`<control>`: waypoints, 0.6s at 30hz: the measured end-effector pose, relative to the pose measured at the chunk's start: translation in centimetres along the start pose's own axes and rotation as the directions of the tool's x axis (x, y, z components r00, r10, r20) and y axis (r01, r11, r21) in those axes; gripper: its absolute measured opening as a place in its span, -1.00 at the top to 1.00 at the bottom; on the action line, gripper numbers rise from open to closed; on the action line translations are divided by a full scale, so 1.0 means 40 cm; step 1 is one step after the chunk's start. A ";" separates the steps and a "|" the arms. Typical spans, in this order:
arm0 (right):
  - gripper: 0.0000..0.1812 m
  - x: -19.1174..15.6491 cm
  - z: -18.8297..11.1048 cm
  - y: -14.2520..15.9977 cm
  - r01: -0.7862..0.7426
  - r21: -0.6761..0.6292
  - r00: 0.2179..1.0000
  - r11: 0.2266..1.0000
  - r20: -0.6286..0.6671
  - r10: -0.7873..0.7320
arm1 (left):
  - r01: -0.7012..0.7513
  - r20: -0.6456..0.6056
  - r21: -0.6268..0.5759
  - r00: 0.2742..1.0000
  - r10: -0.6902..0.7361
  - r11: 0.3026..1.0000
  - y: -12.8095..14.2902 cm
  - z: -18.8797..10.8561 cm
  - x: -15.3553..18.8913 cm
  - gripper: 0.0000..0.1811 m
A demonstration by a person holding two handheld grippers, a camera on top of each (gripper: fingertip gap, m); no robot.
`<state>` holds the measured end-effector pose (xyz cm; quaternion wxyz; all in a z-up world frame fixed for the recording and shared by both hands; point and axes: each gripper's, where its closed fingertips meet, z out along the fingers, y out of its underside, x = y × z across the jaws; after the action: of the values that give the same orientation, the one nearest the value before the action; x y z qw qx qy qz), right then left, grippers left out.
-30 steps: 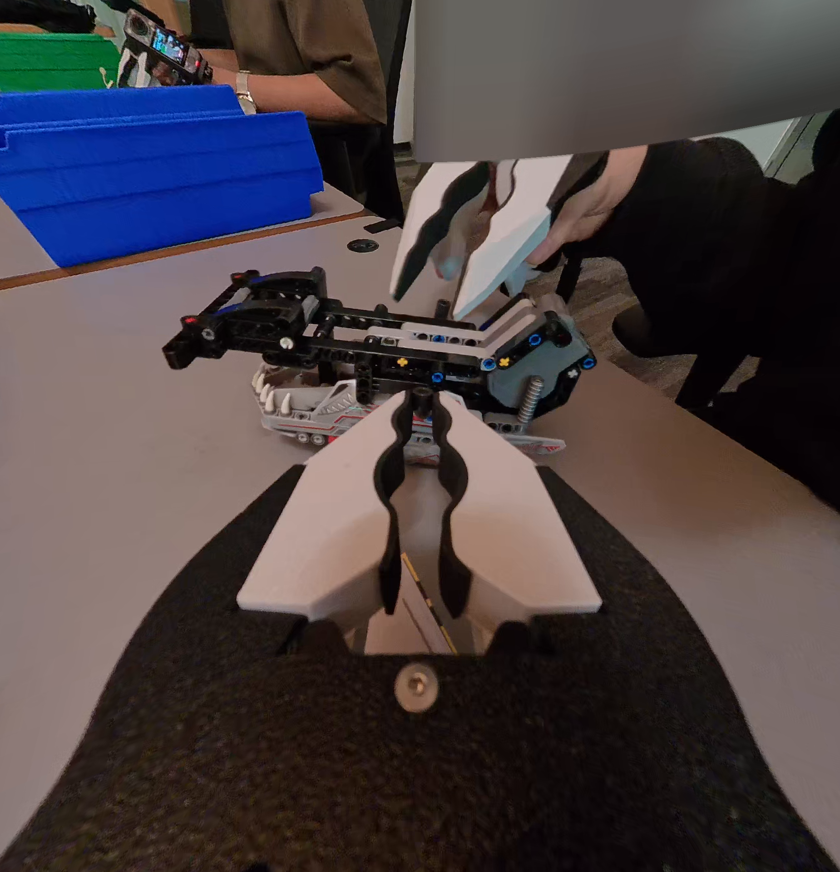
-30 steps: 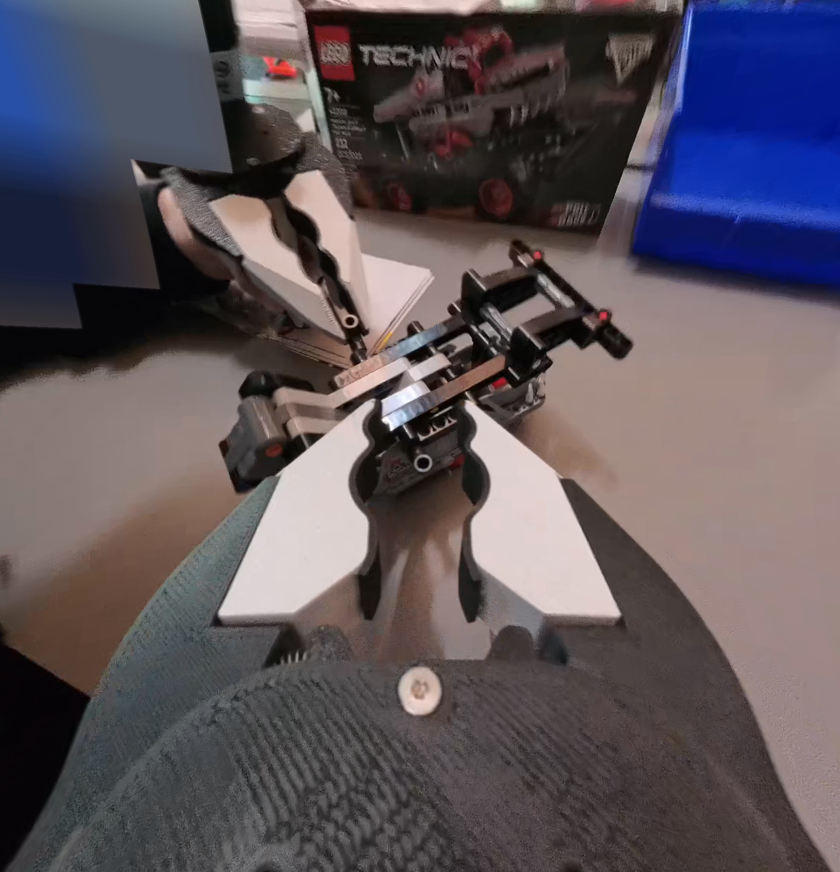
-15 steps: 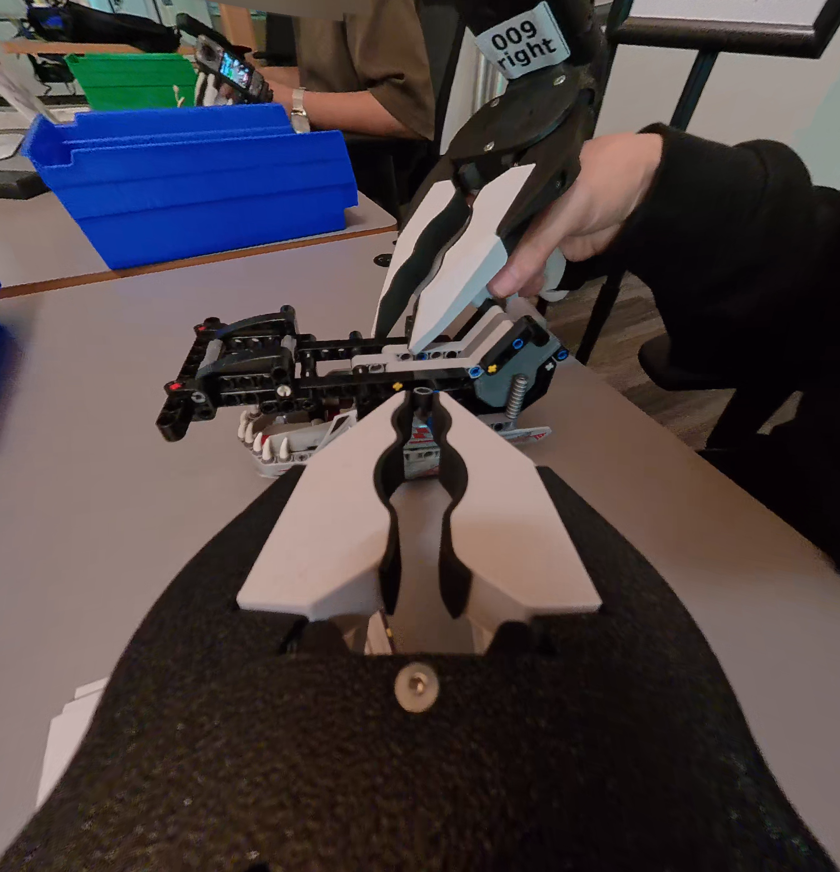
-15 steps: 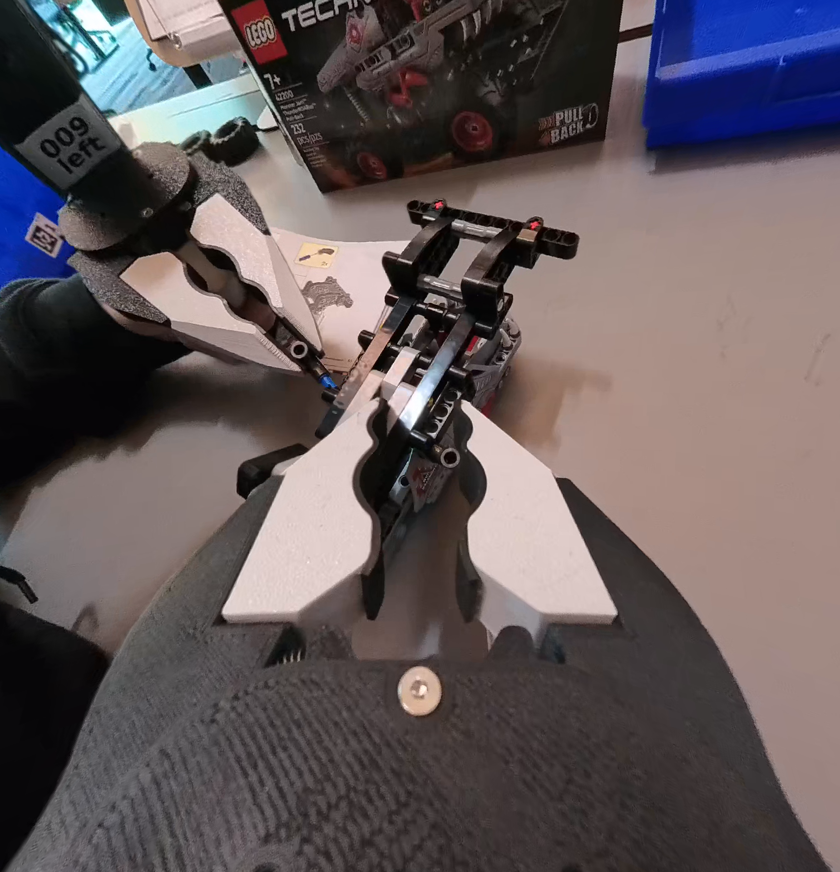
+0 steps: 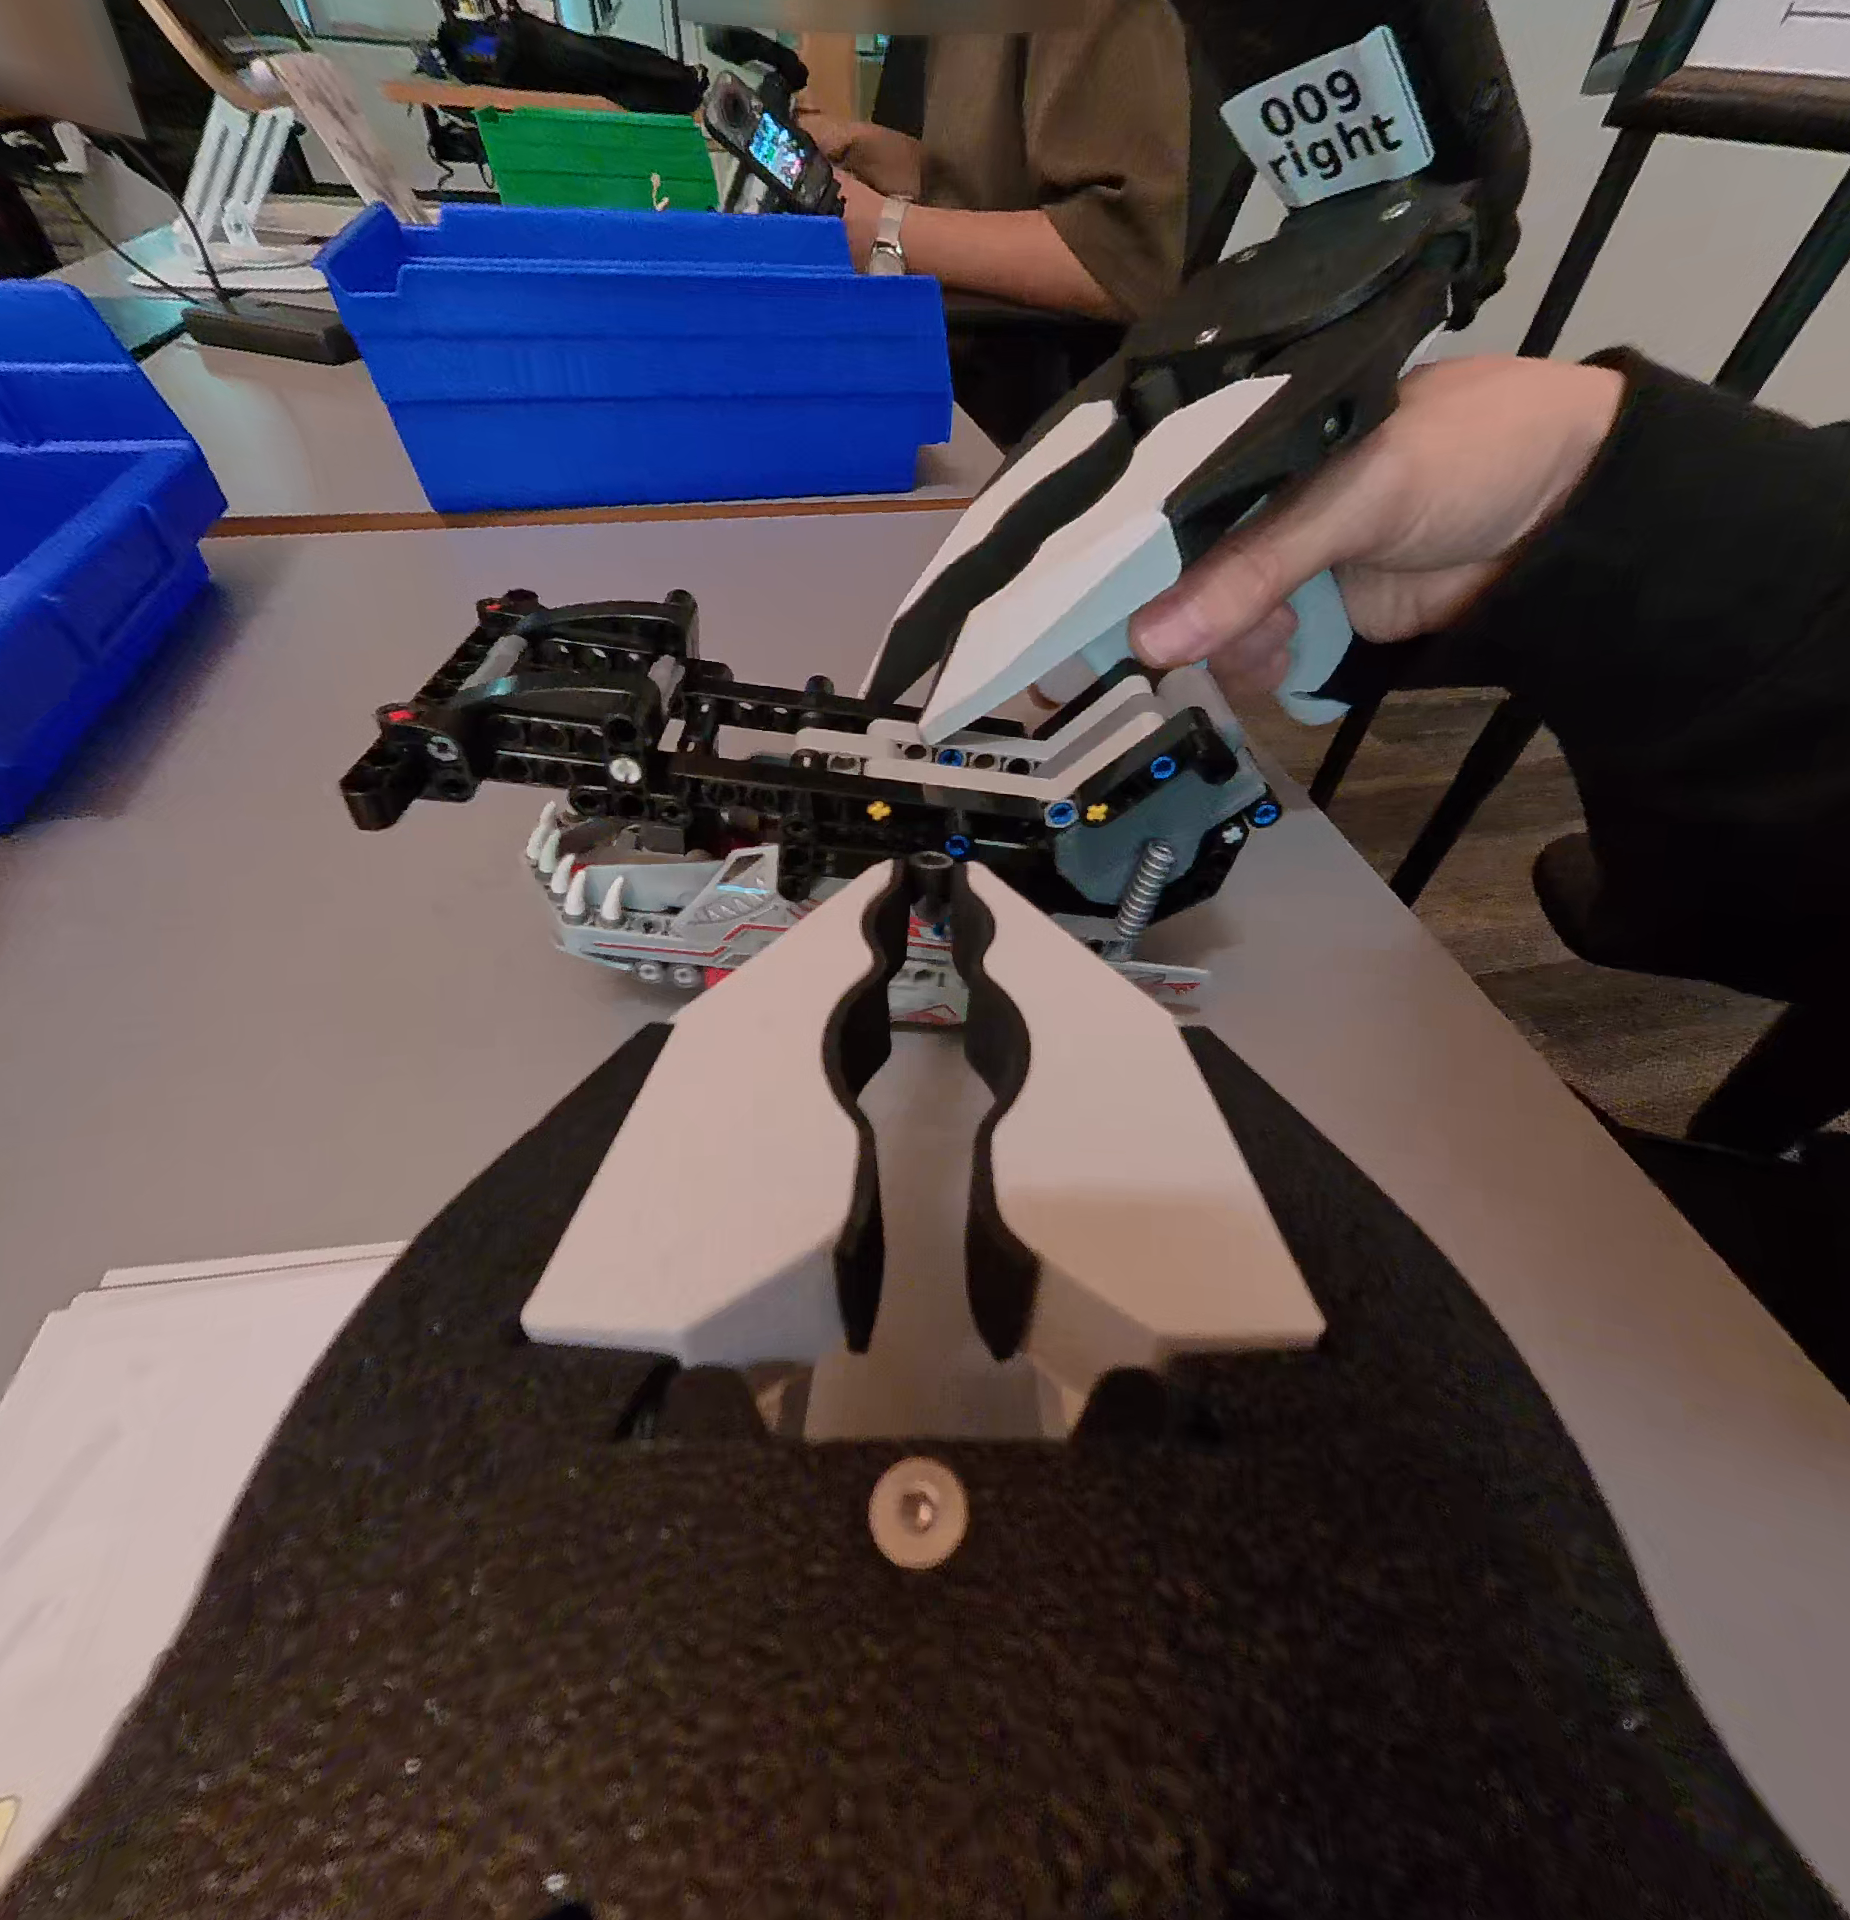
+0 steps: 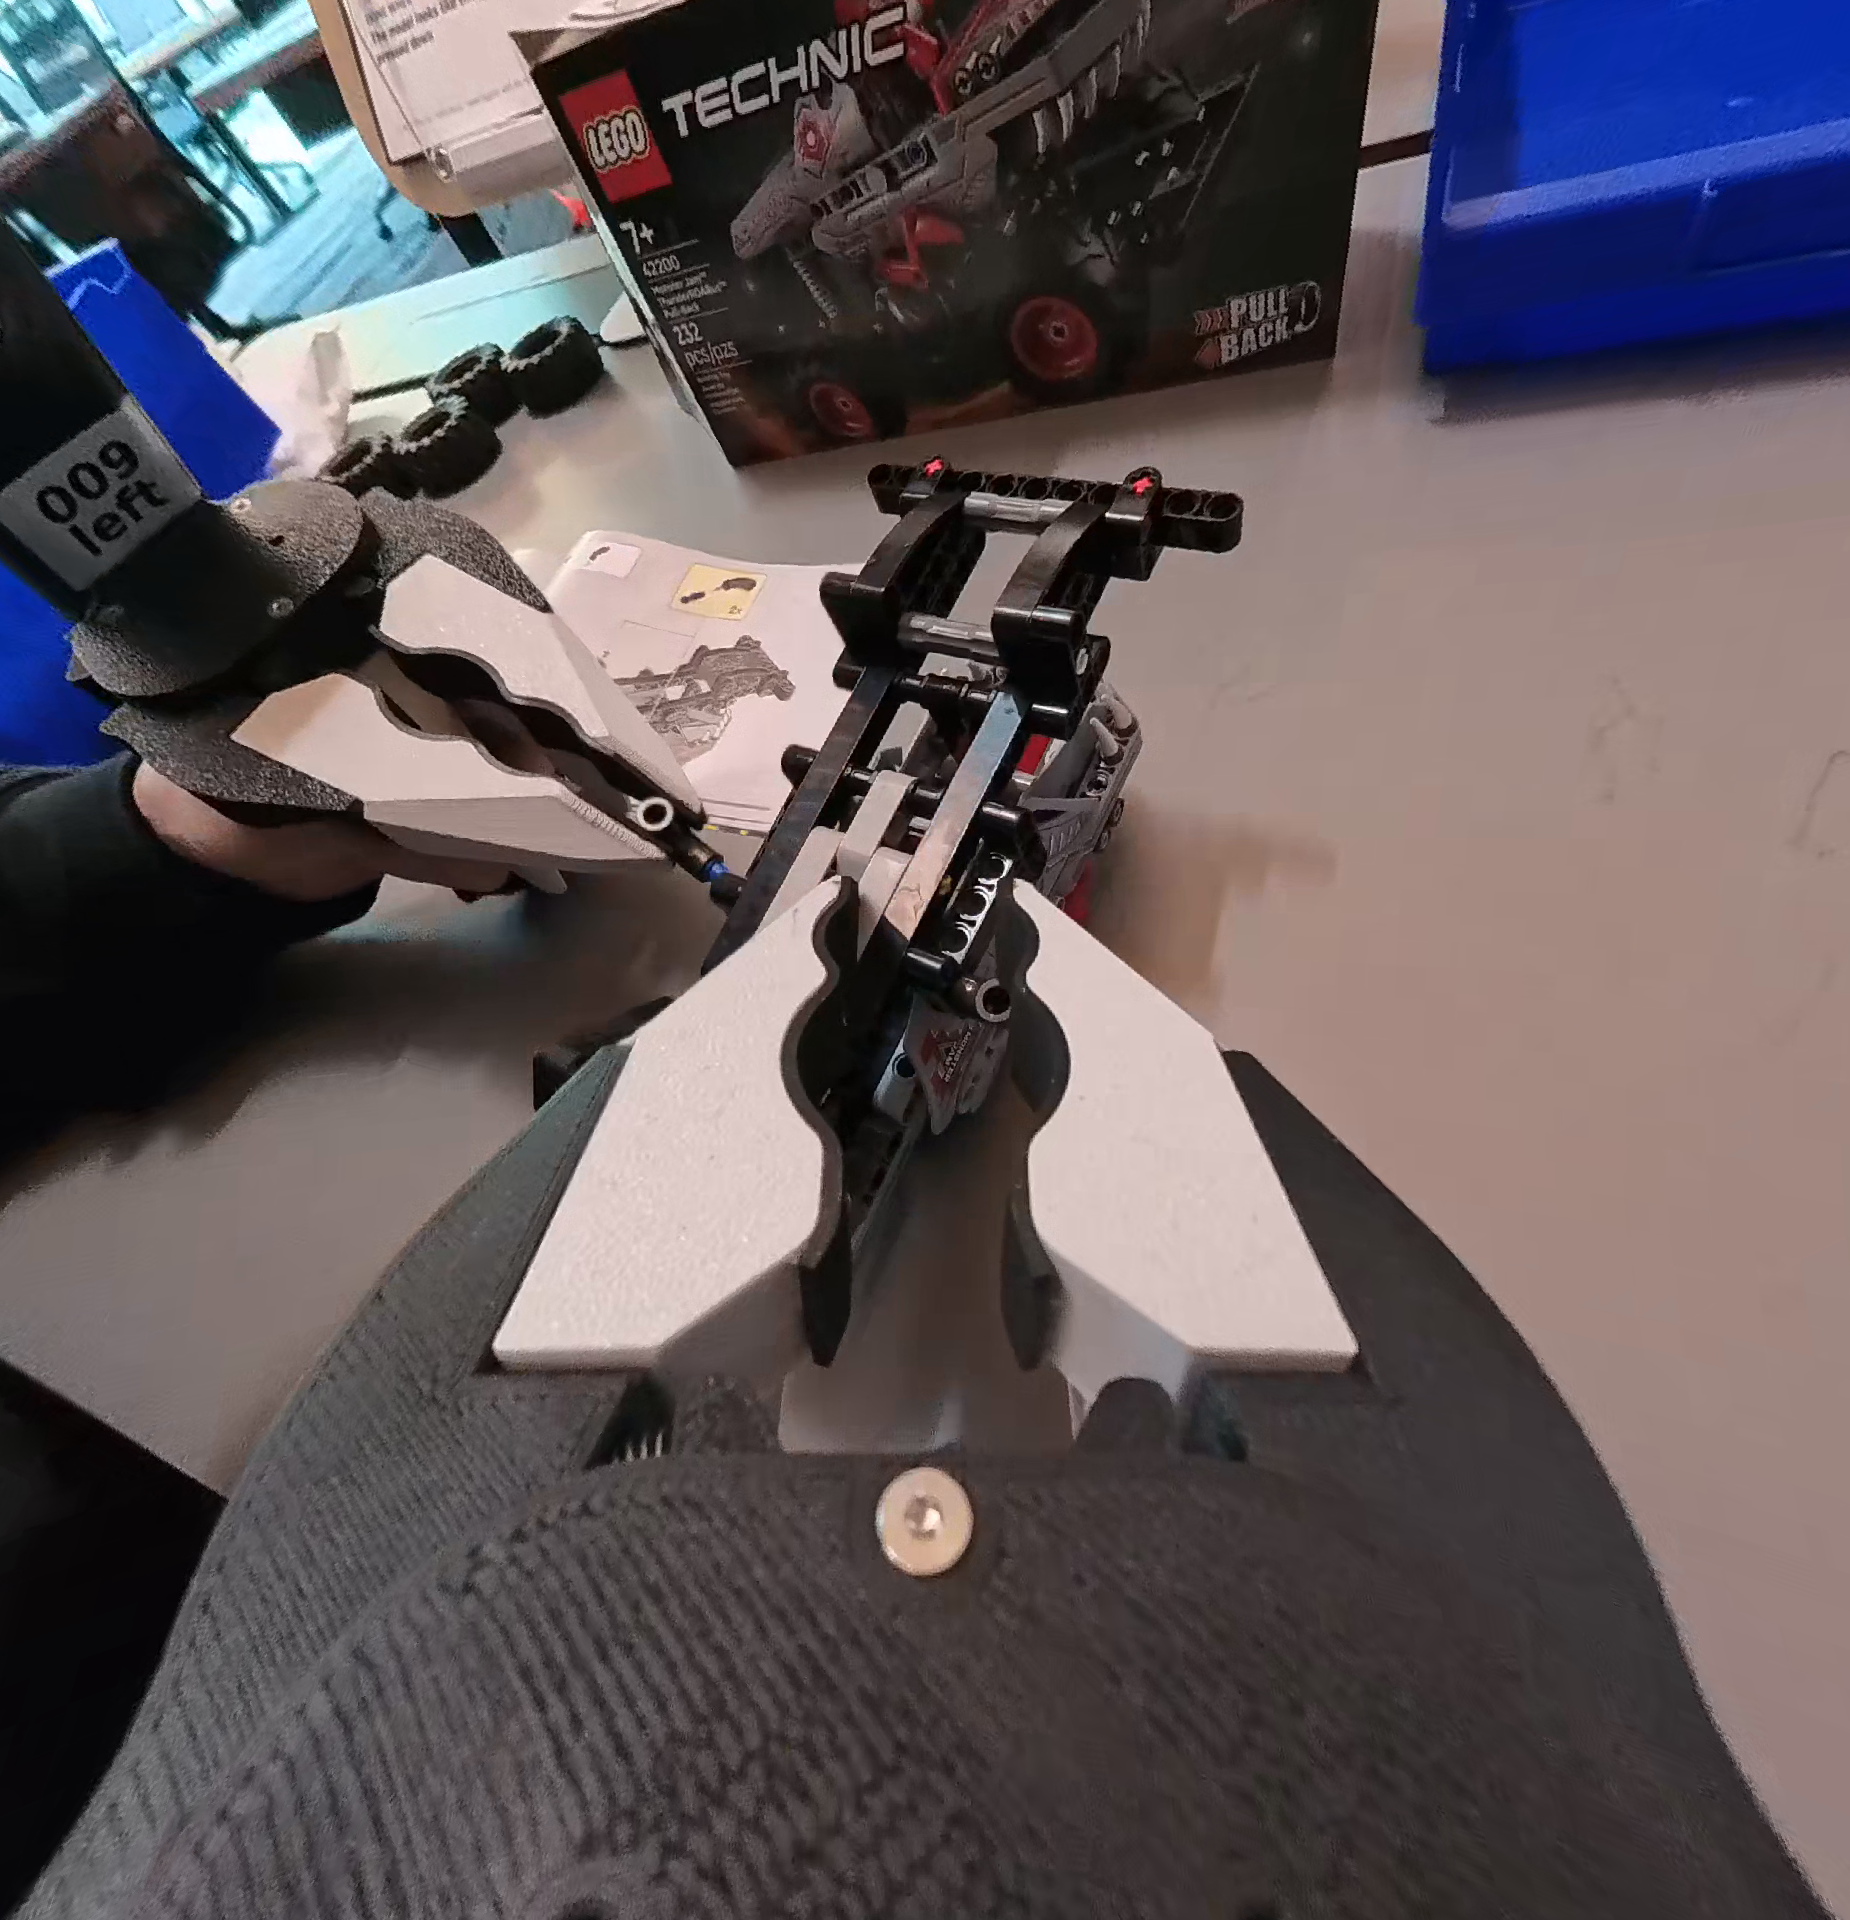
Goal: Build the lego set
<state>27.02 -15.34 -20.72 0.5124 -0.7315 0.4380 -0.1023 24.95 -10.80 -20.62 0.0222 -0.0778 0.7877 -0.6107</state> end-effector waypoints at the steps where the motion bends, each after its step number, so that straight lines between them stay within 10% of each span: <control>1: 0.75 0.001 -0.001 0.000 -0.009 0.011 1.000 1.000 0.003 0.009 | 0.011 -0.006 -0.005 1.000 -0.011 1.000 0.001 0.004 0.006 0.94; 18: 0.87 -0.012 -0.020 0.002 0.058 0.002 0.998 0.998 0.036 -0.058 | -0.100 0.115 -0.035 0.988 0.104 0.994 0.010 0.009 0.030 0.94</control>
<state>26.23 -15.52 -20.29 0.5174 -0.7453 0.4073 -0.1045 23.78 -11.24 -21.02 0.0983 -0.0732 0.7967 -0.5918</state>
